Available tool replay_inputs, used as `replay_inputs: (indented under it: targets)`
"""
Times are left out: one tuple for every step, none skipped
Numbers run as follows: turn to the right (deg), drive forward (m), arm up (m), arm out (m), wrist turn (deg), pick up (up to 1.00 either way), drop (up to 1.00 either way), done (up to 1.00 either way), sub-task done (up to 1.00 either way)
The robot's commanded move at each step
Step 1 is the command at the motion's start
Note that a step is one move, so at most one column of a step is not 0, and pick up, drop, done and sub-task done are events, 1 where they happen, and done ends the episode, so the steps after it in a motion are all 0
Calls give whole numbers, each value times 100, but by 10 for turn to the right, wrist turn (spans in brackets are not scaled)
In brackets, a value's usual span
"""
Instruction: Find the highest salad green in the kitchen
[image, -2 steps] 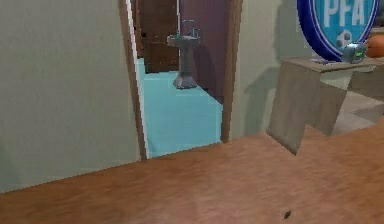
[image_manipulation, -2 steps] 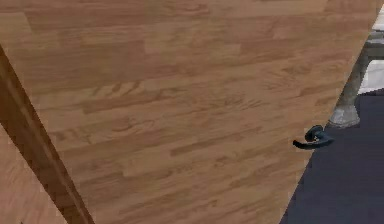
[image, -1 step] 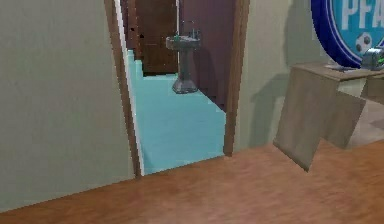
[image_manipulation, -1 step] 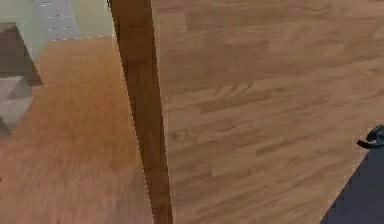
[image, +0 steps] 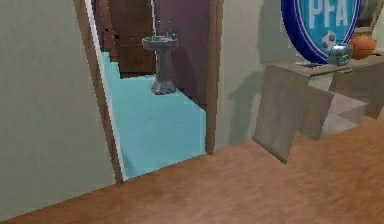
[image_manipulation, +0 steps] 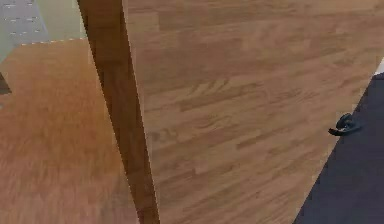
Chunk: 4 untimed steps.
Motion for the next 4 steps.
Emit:
replay_inputs:
  targets:
    - [0,100,0,0,0,0,0,0,0]
    - [0,55,0,0,0,0,0,0,0]
    - [-330,0,0,0,0,0,0,0,0]
    - [0,100,0,0,0,0,0,0,0]
